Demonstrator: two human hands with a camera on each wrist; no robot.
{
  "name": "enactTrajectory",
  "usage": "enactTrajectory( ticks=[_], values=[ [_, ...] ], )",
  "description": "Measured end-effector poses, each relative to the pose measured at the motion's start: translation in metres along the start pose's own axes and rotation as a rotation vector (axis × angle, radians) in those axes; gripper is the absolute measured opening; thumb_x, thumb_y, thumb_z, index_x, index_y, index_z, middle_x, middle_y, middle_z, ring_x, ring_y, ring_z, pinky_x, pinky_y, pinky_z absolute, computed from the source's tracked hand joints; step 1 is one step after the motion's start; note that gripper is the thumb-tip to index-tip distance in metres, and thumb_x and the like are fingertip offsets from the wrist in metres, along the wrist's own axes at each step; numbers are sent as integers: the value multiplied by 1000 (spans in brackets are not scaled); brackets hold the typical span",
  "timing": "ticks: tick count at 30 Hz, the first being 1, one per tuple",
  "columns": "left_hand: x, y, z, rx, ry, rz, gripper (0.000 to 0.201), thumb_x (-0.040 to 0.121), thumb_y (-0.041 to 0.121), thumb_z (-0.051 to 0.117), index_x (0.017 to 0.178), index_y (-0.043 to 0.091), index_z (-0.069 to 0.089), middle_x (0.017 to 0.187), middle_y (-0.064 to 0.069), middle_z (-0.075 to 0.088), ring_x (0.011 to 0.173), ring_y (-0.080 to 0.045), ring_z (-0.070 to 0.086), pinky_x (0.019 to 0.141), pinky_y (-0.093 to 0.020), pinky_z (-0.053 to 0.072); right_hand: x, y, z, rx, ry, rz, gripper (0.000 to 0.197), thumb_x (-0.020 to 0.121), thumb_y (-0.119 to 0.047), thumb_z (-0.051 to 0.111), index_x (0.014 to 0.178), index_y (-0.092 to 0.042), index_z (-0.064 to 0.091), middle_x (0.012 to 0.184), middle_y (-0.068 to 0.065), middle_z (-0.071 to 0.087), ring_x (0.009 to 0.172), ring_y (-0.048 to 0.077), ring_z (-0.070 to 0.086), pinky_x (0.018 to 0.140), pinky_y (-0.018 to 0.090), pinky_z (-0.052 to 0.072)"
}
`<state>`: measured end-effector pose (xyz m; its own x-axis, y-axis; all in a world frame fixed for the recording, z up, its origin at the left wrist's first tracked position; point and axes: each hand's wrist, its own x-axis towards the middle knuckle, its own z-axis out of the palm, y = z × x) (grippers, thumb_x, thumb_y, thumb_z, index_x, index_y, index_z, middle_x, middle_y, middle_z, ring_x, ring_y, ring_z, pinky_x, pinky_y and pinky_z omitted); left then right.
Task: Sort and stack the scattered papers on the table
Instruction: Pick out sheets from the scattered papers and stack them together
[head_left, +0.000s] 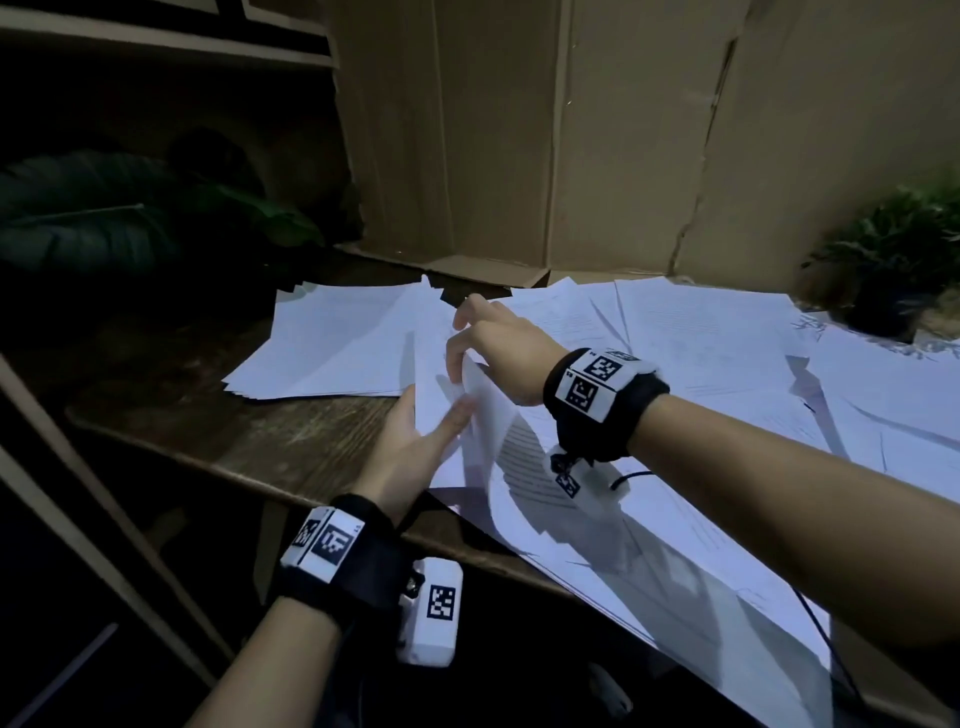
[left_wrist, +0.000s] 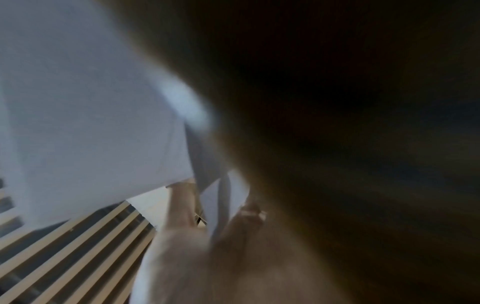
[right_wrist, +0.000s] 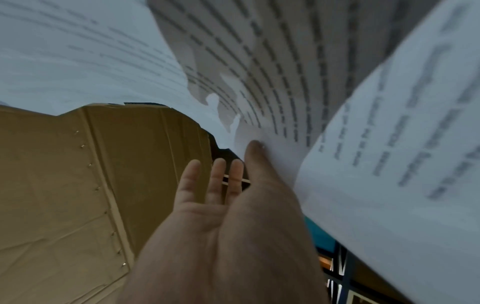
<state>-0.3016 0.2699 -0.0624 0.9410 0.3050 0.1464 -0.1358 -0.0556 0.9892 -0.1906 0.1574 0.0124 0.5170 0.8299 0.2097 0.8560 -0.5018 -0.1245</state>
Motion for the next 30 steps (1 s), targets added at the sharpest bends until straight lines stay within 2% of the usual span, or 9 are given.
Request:
enactTrajectory(
  ticks=[4, 9, 11, 13, 16, 18, 22, 26, 30],
  values=[
    [4, 3, -2, -218, -16, -123, 75, 76, 65, 65, 136, 22, 50, 125, -1, 67, 115, -22, 64, 95, -44, 50, -5, -2, 7, 33, 7, -48, 13, 94, -15, 63, 98, -24, 72, 123, 3, 46, 113, 22, 47, 89, 40, 47],
    [5, -1, -6, -66, -19, -143, 42, 88, -6, 60, 126, 9, 54, 113, -10, 71, 103, -29, 69, 72, -30, 58, -12, 9, 5, 235, 92, 127, 53, 92, -26, 70, 140, -22, 50, 134, 6, 40, 111, 21, 52, 98, 37, 46],
    [6, -2, -9, -40, -38, -159, 44, 87, -13, 51, 126, 9, 53, 114, -10, 71, 102, -29, 69, 72, -32, 57, -20, 26, -7, 318, 81, 363, 62, 92, -29, 69, 145, -15, 42, 140, 11, 41, 118, 26, 53, 103, 37, 43],
    [5, -2, -11, -41, -32, -167, 46, 86, -13, 47, 125, 11, 54, 114, -9, 71, 102, -28, 69, 74, -34, 55, -34, 48, -16, 318, -30, 598, 55, 94, -31, 66, 138, -6, 45, 130, 12, 54, 112, 28, 58, 90, 34, 47],
    [6, -4, -12, -65, -32, -177, 45, 87, -6, 46, 127, 14, 52, 114, -7, 70, 100, -25, 68, 71, -32, 53, -55, 74, -16, 406, -174, 802, 29, 96, -30, 65, 85, -4, 57, 72, 5, 59, 61, 20, 51, 55, 27, 38],
    [7, -5, -12, -100, -25, -194, 50, 82, 5, 50, 132, 15, 50, 120, -9, 67, 106, -29, 66, 74, -34, 52, -64, 85, -12, 463, -157, 873, 34, 94, -30, 66, 76, -4, 56, 57, 1, 58, 54, 18, 48, 54, 25, 38],
    [5, -2, -12, -242, -49, -205, 56, 77, 16, 52, 132, 24, 53, 118, -11, 68, 97, -27, 68, 75, -34, 54, -73, 94, -10, 584, -100, 915, 37, 92, -32, 70, 103, 2, 61, 87, 10, 70, 71, 19, 63, 67, 29, 52],
    [3, -1, -9, -278, -74, -197, 45, 99, 4, 30, 128, 25, 57, 59, 9, 63, 50, -7, 59, 47, -14, 45, -77, 93, -13, 806, -70, 928, 30, 91, -21, 72, 105, 5, 64, 91, 15, 64, 77, 24, 63, 71, 32, 58],
    [4, -3, -13, -198, -54, -188, 62, 91, -11, 26, 136, 21, 56, 86, 7, 73, 66, -12, 65, 52, -18, 44, -81, 87, -13, 875, -62, 900, 28, 93, -4, 67, 73, -7, 47, 72, 8, 48, 60, 21, 47, 51, 29, 47]
  ],
)
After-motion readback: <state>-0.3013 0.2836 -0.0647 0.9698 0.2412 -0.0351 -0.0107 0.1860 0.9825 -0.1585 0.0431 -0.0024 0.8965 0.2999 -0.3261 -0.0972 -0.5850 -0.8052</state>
